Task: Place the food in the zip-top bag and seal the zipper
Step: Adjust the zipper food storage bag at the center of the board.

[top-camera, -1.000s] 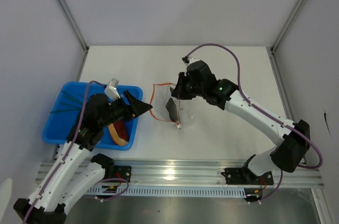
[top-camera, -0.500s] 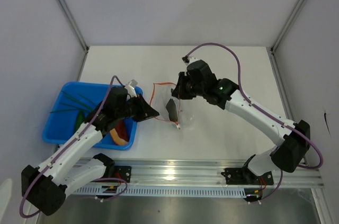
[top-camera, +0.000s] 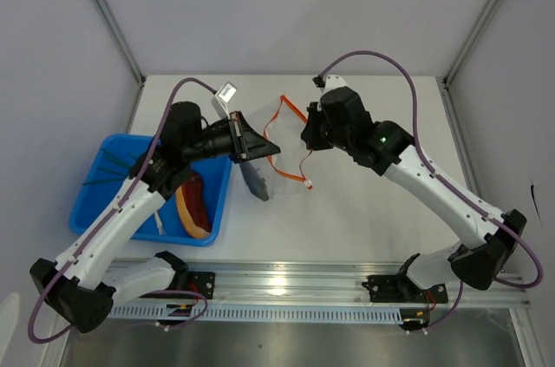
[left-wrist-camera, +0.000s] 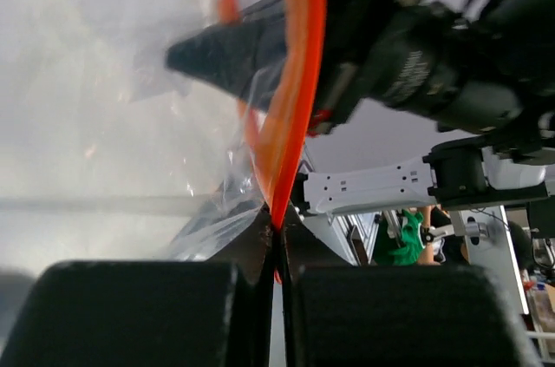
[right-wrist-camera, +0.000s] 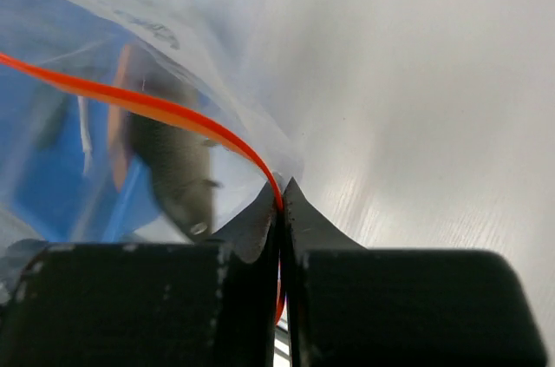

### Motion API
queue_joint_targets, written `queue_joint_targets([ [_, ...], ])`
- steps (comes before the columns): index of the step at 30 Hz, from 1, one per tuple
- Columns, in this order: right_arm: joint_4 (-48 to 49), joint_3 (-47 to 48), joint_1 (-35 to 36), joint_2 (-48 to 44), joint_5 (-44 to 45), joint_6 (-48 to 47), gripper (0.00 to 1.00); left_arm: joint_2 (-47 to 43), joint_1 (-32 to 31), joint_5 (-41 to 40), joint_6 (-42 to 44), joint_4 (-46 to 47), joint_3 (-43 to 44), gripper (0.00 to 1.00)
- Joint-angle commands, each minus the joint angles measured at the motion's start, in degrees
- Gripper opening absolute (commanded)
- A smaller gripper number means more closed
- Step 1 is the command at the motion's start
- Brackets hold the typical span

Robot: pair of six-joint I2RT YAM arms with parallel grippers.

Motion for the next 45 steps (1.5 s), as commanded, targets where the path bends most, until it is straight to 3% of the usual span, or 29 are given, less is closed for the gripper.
queue_joint_targets([
  [1, 1.34, -1.78, -3.03, -2.68, -0.81, -1.38, 0.0, 4.94, -0.5, 3.4, -0.39, -1.87, -1.86, 0.01],
  [4, 1.43, -5.73, -4.8, -1.18, -2.25, -0.58, 0.0, 10.83, -0.59, 2.61, 2.42, -7.41, -1.78, 0.0],
  [7, 2.05, -7.76, -4.97, -0.83, -2.51, -1.02, 0.0, 13.66, -0.59, 2.26, 2.96, -7.33, -0.9, 0.01],
  [16, -8.67, 10.95, -5.24, -2.75, 2.15, -5.59, 0.0, 13.15, -1.38, 4.46, 2.08, -10.31, 21.23, 0.0],
  [19, -8.42, 11.58, -4.45, -6.7, 0.4, -3.75, 0.0, 10.69, -1.91, 4.81, 0.77, -8.75, 16.98, 0.01],
  [22, -2.64, 1.94, -5.24, -9.52, -2.94, -1.2, 0.0, 9.45, -1.91, 3.06, 1.02, -6.54, 9.07, 0.0],
  [24, 3.43, -8.7, -7.86, -9.27, -8.27, 0.72, 0.0, 13.2, -1.73, 1.38, 1.98, -6.54, 2.64, 0.0],
  [27, 5.39, -14.08, -9.72, -2.52, -11.12, 1.35, 0.0, 18.05, -1.64, 1.73, 2.43, -5.23, -0.89, 0.01],
  [32, 1.26, -7.25, -9.28, 0.58, -6.47, -2.86, 0.0, 22.54, -1.64, 1.29, 4.18, -7.93, 6.63, 0.01],
  [36, -4.01, 4.6, -9.28, -1.96, -2.07, -5.5, 0.0, 20.18, -2.52, 2.0, 4.62, -10.22, 17.7, 0.01],
  [38, -5.07, 6.03, -9.2, -3.11, -2.24, -5.33, 0.0, 18.95, -3.05, 1.82, 5.06, -11.45, 20.98, 0.01],
  [42, -4.11, 3.94, -9.19, -5.84, -3.65, -4.01, 0.0, 17.89, -3.05, 2.26, 4.8, -10.06, 17.22, 0.01],
  [45, -2.53, 0.77, -9.81, -5.76, -4.0, -3.92, 0.0, 19.46, -2.52, 2.61, 4.54, -9.0, 9.14, 0.0],
])
